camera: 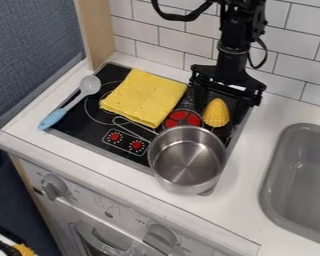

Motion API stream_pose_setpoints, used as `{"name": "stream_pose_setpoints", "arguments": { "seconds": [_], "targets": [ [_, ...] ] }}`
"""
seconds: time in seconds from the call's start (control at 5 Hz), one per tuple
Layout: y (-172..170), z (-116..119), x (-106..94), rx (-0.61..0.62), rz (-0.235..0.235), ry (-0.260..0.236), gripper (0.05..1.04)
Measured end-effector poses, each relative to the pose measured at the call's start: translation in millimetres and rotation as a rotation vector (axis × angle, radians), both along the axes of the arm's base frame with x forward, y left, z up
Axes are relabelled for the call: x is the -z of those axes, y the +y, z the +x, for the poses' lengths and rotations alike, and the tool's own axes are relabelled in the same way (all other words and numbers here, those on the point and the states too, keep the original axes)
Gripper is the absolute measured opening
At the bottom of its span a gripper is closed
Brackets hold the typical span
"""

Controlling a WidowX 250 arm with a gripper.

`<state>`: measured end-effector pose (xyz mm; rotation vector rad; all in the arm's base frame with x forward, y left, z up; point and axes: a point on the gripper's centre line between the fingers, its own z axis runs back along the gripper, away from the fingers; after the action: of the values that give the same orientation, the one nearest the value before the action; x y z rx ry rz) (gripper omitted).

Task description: Put the yellow object into the saucepan.

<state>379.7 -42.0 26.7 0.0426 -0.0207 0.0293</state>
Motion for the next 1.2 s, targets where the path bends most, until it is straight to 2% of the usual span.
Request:
{"name": "stream_pose_setpoints", "arguments": {
  "seconds": [0.2, 0.4, 0.6, 0.8, 1.0, 1.2],
  "targets": [
    [3, -1, 9.3, -0.012, -0.002, 0.034, 0.947],
    [0, 1, 10.0, -0.010, -0.020, 0.025, 0.687],
    [1, -1, 10.3, -0.011, -0.024, 0.025, 0.658],
    [0, -10, -16.3, -0.004, -0.040, -0.033, 0.657],
    [-8, -34, -64.2, 0.042, -0.037, -0.154, 0.658],
    [-7, -73, -69.5, 0.050, -0.033, -0.162, 0.658]
  ]
}}
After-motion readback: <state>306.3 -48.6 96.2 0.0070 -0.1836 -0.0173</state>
